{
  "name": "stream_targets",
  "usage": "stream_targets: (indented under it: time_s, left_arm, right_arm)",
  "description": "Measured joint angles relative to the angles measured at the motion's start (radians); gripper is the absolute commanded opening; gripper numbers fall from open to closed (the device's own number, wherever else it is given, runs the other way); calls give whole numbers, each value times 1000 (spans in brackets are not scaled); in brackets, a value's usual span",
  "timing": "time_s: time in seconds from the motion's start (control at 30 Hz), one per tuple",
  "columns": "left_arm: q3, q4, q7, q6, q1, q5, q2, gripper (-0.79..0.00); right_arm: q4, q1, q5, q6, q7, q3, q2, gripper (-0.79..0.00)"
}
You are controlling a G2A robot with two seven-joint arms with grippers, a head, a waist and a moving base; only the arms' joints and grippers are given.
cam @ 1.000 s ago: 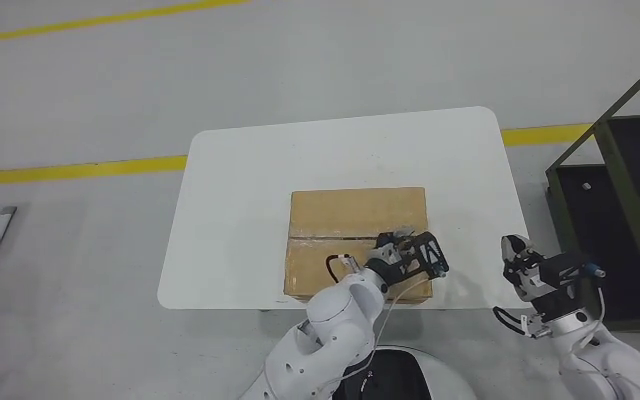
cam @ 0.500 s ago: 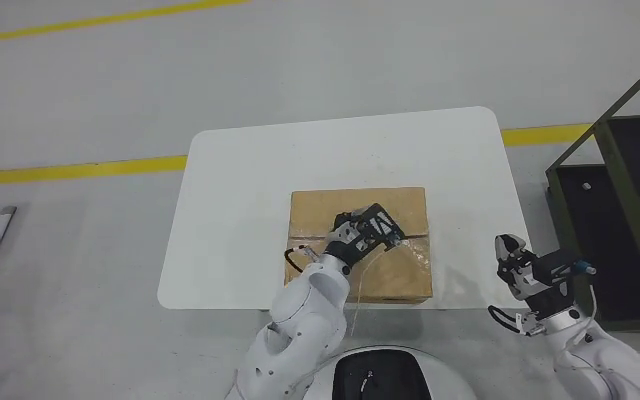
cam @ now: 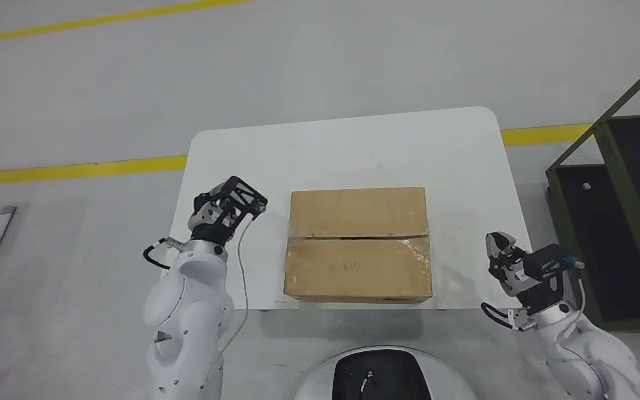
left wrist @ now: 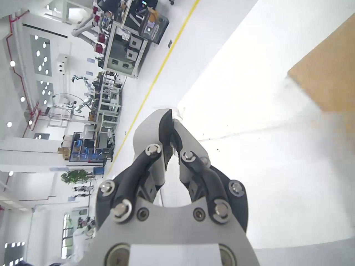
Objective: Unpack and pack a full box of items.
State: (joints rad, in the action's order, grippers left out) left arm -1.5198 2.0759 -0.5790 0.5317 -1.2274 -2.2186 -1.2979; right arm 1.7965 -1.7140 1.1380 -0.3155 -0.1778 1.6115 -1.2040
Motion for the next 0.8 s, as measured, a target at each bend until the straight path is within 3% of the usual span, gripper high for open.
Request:
stream_targets:
  time_s: [0.2,0.23,0.27,0.5,0.8]
  left_arm:
    - [-117,11,25,10,-72,-44,14,-785]
    - [-128,10,29,3,-81,-47,15,-431]
    - [-139,9,30,-10,-92,-47,15,0]
    - [-165,2,14,-59,-126,-65,17,0]
    - [-240,-4,20,-68,-104,-62,24,0]
  right_arm:
    - [-22,16,2,-11,-3,-11,-1,-785]
    - [-24,19,3,-12,-3,-12,-1,-785]
    - [-27,21,5,-13,-3,-13,-1,-785]
    - [-34,30,10,-26,-2,-18,0,-785]
    - [-32,27,14,-19,3,-17,0,-785]
